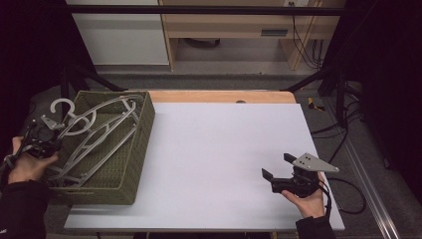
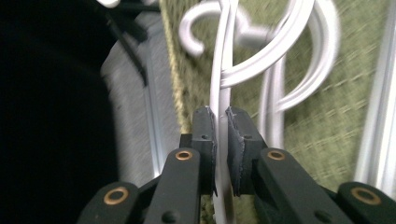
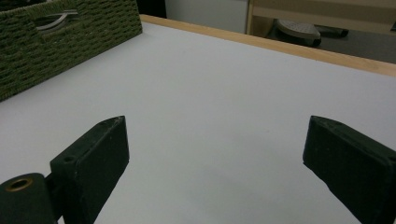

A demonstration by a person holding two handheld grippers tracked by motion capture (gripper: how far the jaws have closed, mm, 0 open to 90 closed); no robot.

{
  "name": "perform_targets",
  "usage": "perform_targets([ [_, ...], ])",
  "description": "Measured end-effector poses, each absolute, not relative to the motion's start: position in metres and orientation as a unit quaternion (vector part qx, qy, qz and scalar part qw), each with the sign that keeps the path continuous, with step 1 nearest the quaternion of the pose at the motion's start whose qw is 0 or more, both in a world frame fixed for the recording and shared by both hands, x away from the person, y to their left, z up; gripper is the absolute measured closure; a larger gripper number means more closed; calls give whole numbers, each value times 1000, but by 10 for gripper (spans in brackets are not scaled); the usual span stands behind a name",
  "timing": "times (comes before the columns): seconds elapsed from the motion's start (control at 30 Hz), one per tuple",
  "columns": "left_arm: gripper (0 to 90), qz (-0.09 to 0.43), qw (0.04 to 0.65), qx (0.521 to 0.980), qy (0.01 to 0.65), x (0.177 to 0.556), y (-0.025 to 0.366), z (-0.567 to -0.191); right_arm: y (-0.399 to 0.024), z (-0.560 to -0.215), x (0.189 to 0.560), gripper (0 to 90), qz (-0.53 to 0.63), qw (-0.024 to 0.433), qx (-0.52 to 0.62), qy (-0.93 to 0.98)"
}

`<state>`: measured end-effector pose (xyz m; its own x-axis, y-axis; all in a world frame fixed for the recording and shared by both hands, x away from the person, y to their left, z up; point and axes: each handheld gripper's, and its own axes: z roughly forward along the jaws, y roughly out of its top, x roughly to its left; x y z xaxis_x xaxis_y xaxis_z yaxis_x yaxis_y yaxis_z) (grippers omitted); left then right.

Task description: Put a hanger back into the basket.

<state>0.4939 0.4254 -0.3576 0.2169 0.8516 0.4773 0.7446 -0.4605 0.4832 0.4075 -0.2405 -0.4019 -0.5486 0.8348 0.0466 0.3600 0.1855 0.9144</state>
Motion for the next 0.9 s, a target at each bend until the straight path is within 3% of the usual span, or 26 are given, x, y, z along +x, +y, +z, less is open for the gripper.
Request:
perform_targets([
  [0.23, 822, 335, 102, 776, 524, 492, 419, -373, -241, -402, 408, 72, 489, 245, 410, 730],
  [0.4, 809, 340, 76, 787, 509, 493, 413, -381, -242, -400, 407, 72, 492, 247, 410, 727],
  [0.53, 709, 301, 85, 809, 499, 489, 412, -378, -242, -399, 407, 71, 493, 249, 410, 726],
  [0.67, 591, 311, 230, 773, 503, 468, 409, -356, -241, -397, 406, 70, 498, 253, 408, 722],
  [0.8, 363, 300, 406, 719, 478, 439, 395, -340, -241, -396, 406, 61, 504, 257, 407, 717],
  [0.9, 216, 273, 499, 687, 451, 419, 379, -337, -241, -395, 405, 58, 507, 258, 408, 714],
])
